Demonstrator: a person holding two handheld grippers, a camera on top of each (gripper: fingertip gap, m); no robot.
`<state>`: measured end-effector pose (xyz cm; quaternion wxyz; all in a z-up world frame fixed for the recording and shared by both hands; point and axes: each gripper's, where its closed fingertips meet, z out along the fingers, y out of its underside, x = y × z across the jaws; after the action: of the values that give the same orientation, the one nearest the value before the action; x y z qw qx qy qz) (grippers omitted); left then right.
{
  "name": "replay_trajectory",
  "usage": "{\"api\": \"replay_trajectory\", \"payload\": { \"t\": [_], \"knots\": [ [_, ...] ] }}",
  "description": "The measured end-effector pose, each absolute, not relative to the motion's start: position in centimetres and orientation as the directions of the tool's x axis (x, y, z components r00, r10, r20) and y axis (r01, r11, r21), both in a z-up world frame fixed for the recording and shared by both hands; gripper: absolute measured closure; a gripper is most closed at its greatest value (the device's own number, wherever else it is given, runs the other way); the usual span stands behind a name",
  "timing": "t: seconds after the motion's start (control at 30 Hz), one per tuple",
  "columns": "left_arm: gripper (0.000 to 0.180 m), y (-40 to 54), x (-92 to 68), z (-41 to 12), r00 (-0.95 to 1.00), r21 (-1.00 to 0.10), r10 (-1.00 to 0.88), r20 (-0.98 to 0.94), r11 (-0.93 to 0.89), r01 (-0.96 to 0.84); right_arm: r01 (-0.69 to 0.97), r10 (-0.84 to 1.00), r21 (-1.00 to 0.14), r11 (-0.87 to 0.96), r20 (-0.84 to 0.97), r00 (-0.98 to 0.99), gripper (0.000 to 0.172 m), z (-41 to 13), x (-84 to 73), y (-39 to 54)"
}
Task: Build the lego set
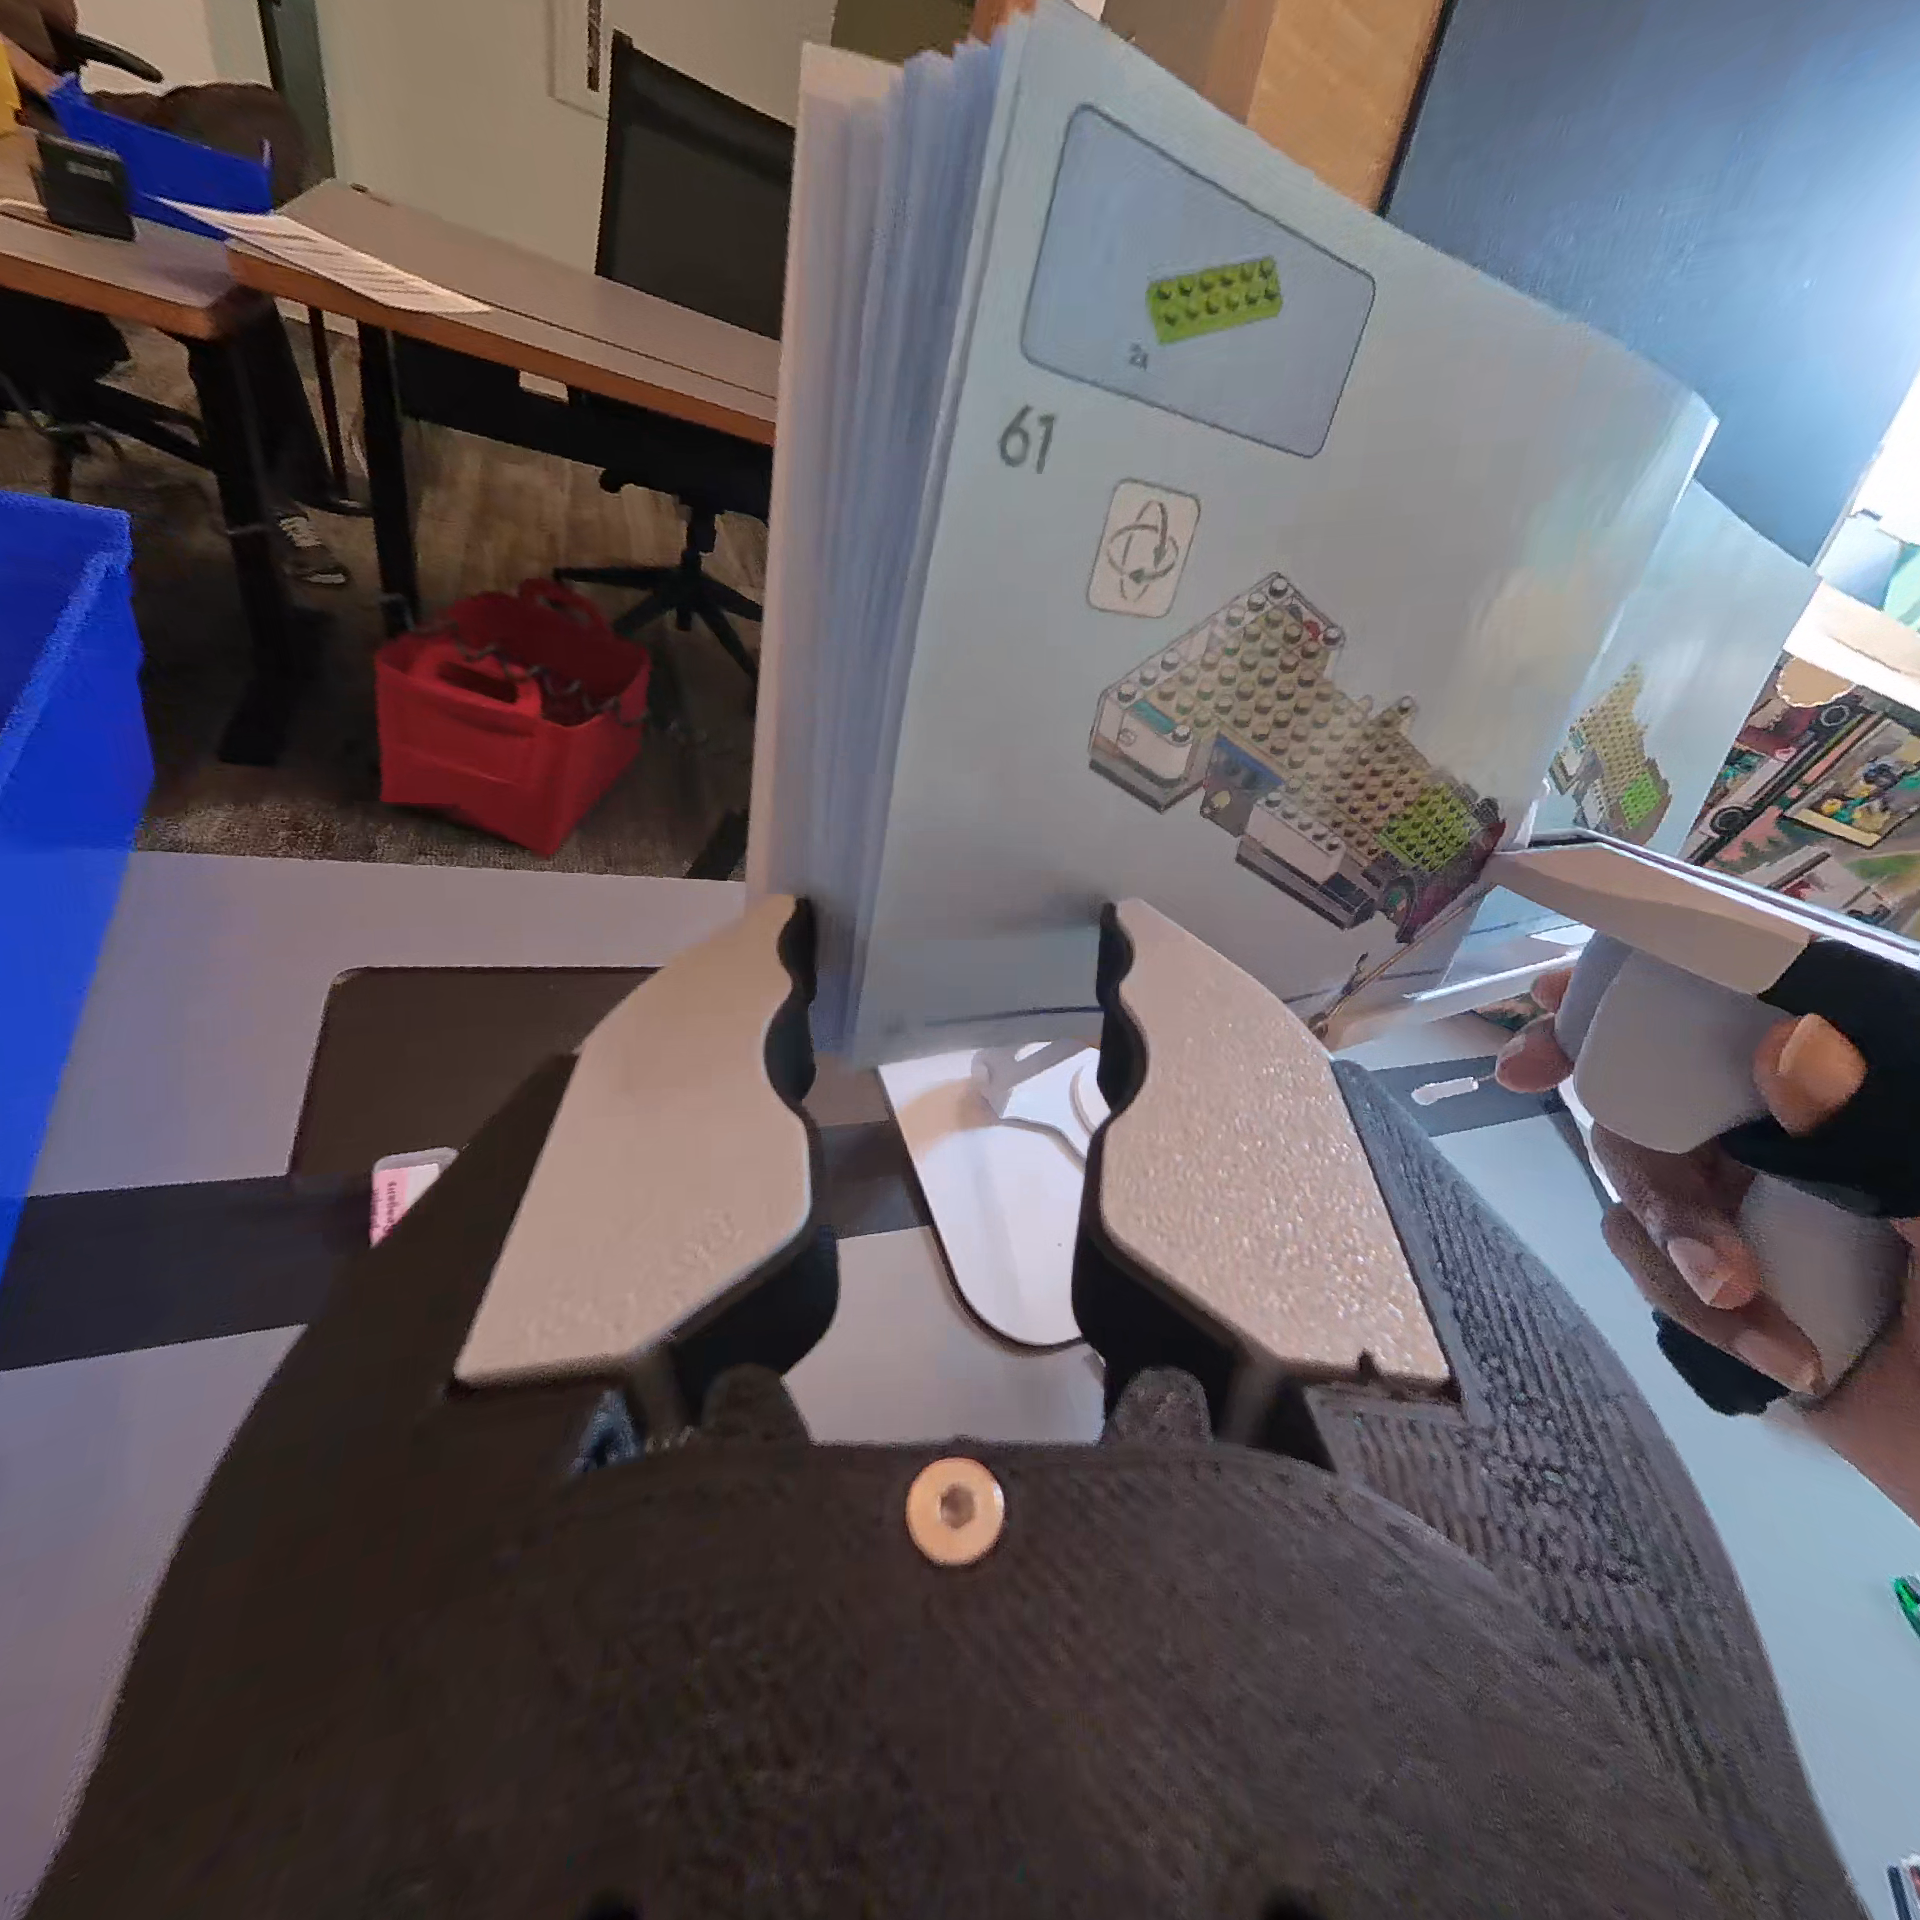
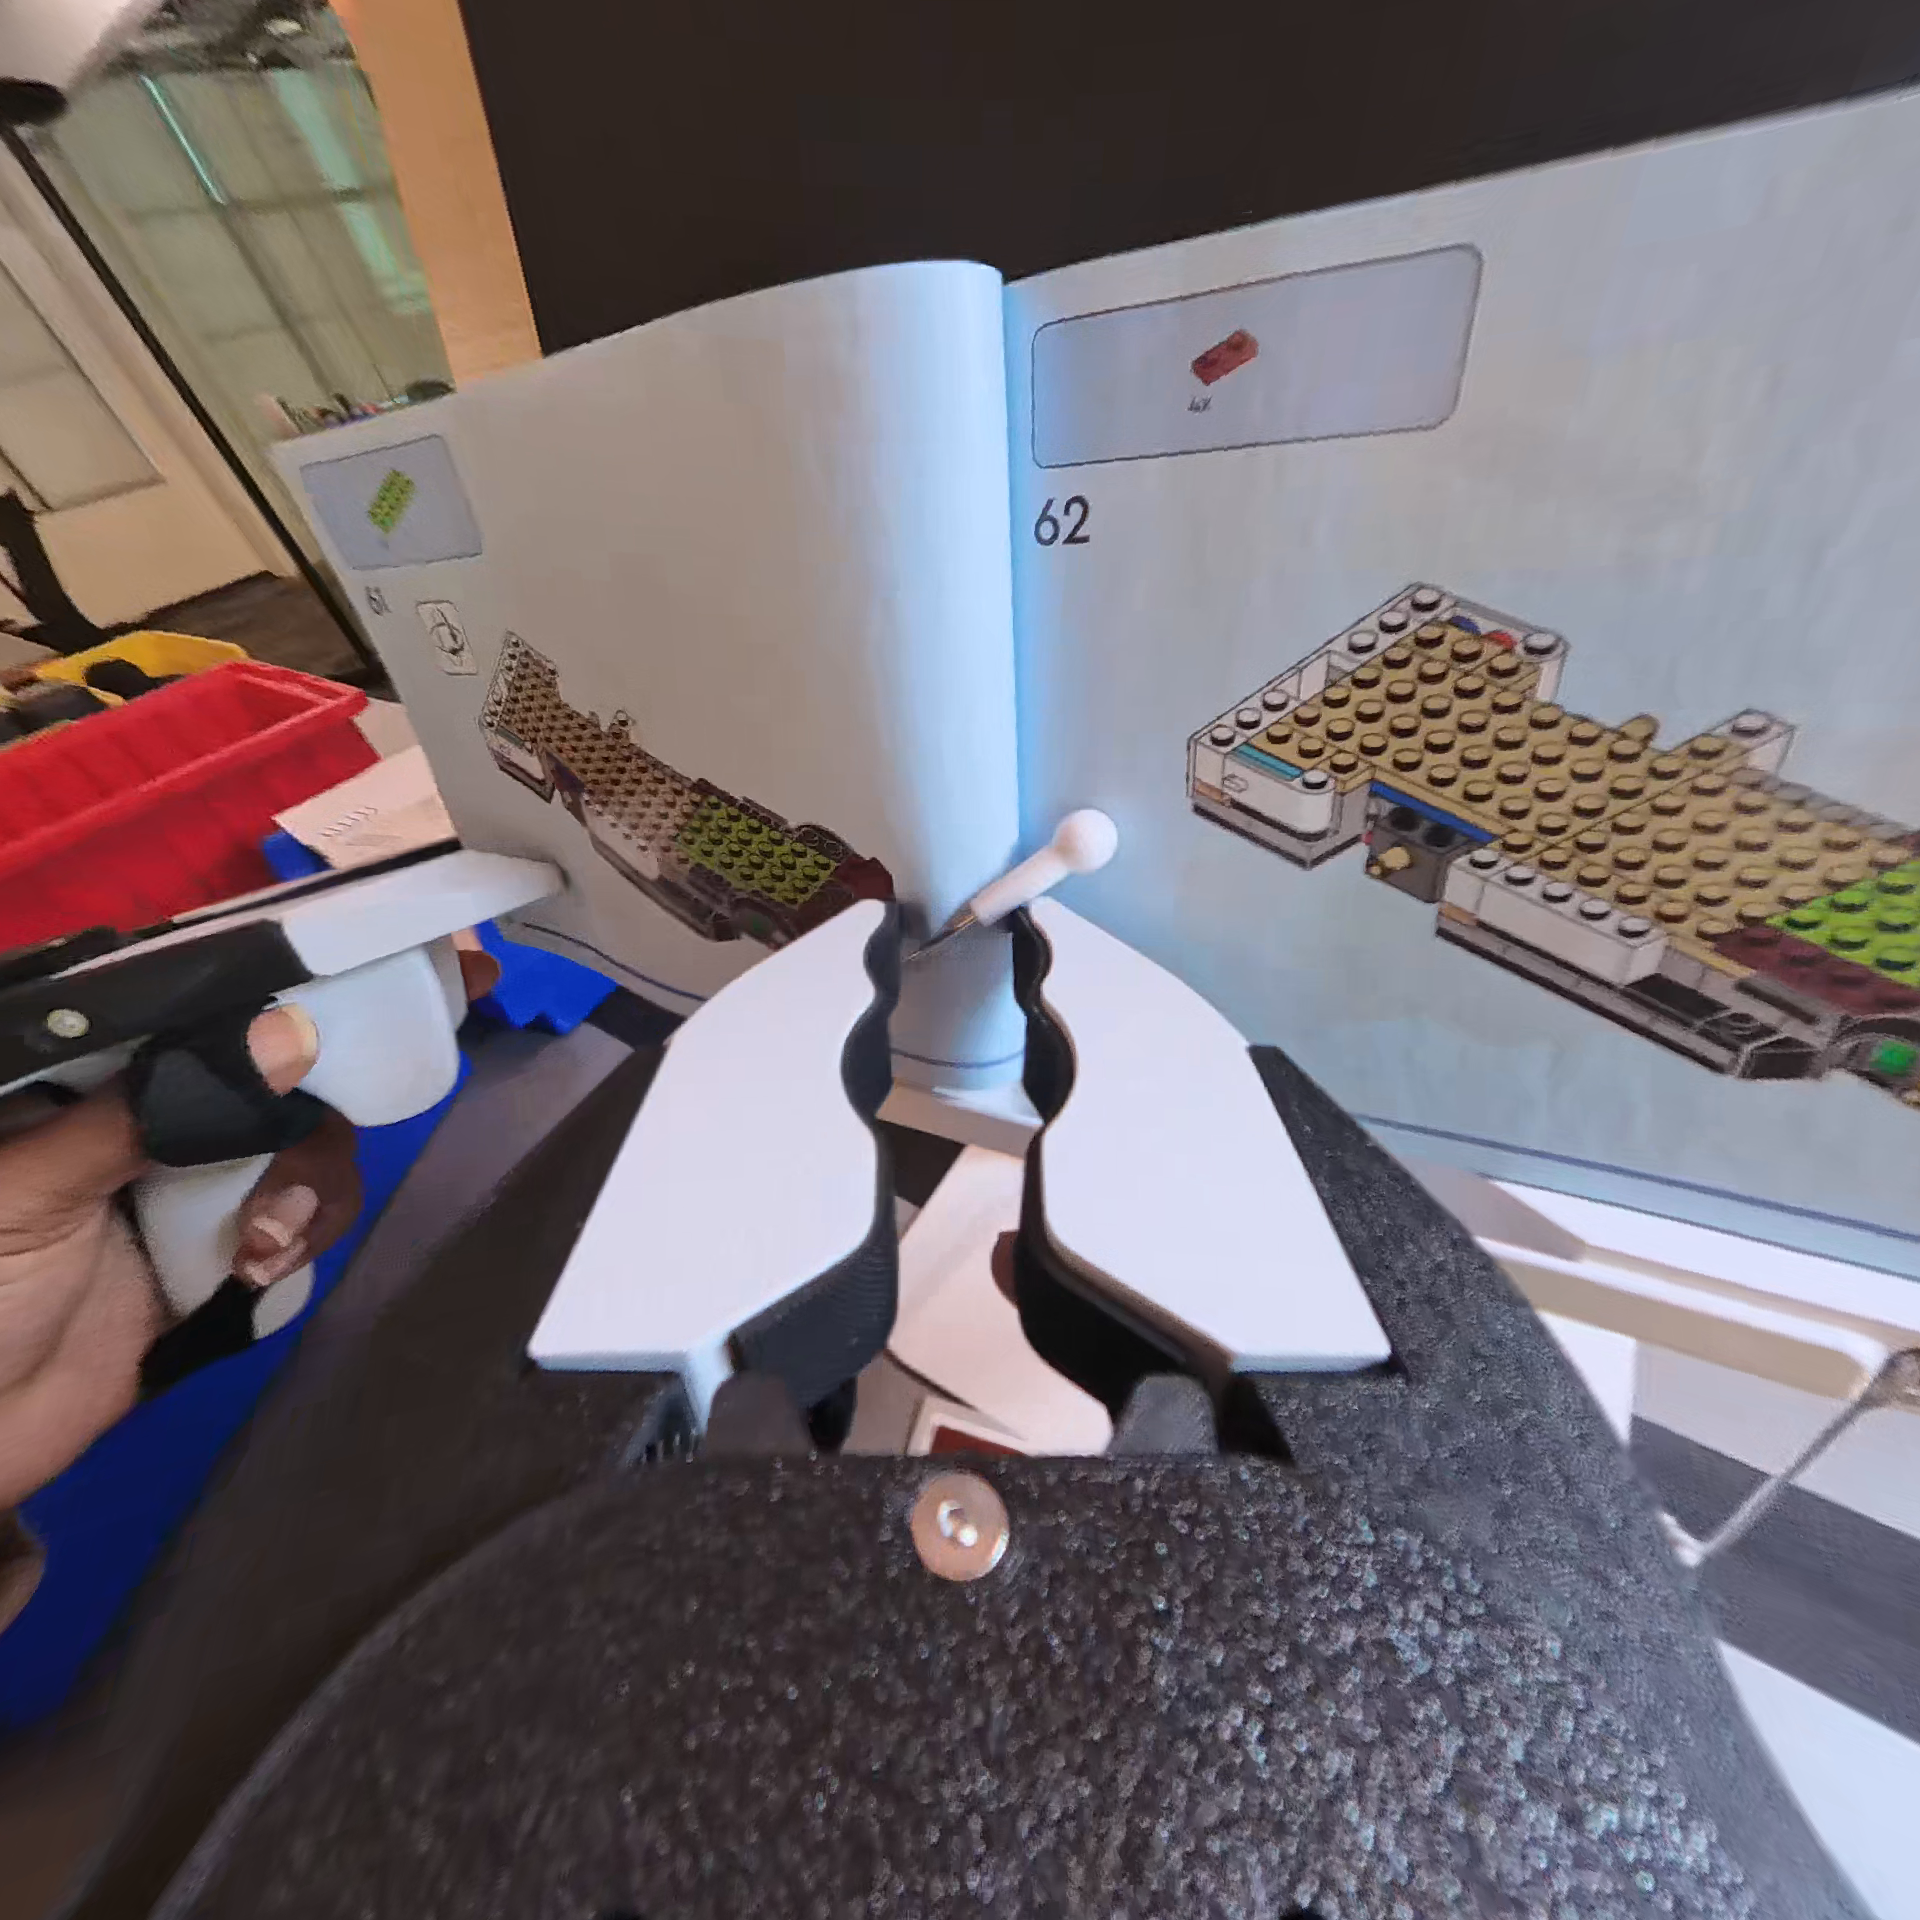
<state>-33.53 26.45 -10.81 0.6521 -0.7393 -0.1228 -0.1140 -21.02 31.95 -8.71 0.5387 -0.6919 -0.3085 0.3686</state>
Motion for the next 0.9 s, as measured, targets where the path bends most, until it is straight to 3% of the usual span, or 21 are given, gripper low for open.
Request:
{"api": "replay_trajectory", "payload": {
  "t": [0.1, 0.23, 0.33, 0.4, 0.47, 0.57, 0.63, 0.7, 0.8, 0.9],
  "knots": [
    [0.139, 26.8, -33.2, -11.0, 0.949, -0.942, 0.020, 0.316, -0.113, 0.316, 0.064, 0.816, -0.993, -0.099, -0.045, 0.577, 0.158, -8.1, -21.0, 31.7],
    [0.147, 26.8, -32.4, -10.5, 0.959, -0.955, -0.004, 0.282, -0.095, 0.280, 0.208, 0.736, -0.940, 0.272, 0.342, 0.585, 0.162, -6.5, -22.7, 29.5],
    [0.148, 27.0, -32.1, -10.2, 0.964, -0.961, -0.023, 0.264, -0.096, 0.260, 0.313, 0.675, -0.783, 0.537, 0.621, 0.397, 0.172, -7.3, -26.1, 26.1],
    [0.146, 26.7, -32.3, -9.9, 0.956, -0.954, -0.029, 0.292, -0.082, 0.289, 0.484, 0.553, -0.583, 0.653, 0.803, 0.222, 0.172, -10.4, -27.9, 25.3],
    [0.144, 26.3, -32.7, -9.7, 0.944, -0.943, -0.034, 0.327, -0.070, 0.325, 0.497, 0.568, -0.543, 0.677, 0.815, 0.116, 0.171, -11.9, -28.0, 24.3],
    [0.145, 25.7, -33.3, -9.9, 0.944, -0.942, -0.018, 0.331, -0.057, 0.329, 0.296, 0.649, -0.760, 0.578, 0.648, 0.397, 0.172, -6.7, -24.3, 25.2],
    [0.145, 25.9, -33.3, -10.0, 0.936, -0.935, -0.025, 0.351, -0.056, 0.349, 0.287, 0.744, -0.871, 0.398, 0.490, 0.455, 0.145, -6.5, -23.3, 27.4],
    [0.145, 26.0, -33.3, -9.8, 0.927, -0.927, -0.027, 0.374, -0.049, 0.373, 0.324, 0.795, -0.891, 0.319, 0.437, 0.420, 0.140, -7.5, -24.3, 28.3],
    [0.145, 25.8, -33.1, -9.7, 0.928, -0.928, -0.033, 0.372, -0.049, 0.370, 0.420, 0.749, -0.819, 0.390, 0.548, 0.372, 0.168, -8.6, -26.5, 28.5],
    [0.143, 25.2, -34.0, -9.2, 0.918, -0.919, -0.012, 0.395, -0.017, 0.395, 0.553, 0.569, -0.540, 0.635, 0.811, 0.139, 0.170, -10.9, -28.4, 26.4]
  ]
}}
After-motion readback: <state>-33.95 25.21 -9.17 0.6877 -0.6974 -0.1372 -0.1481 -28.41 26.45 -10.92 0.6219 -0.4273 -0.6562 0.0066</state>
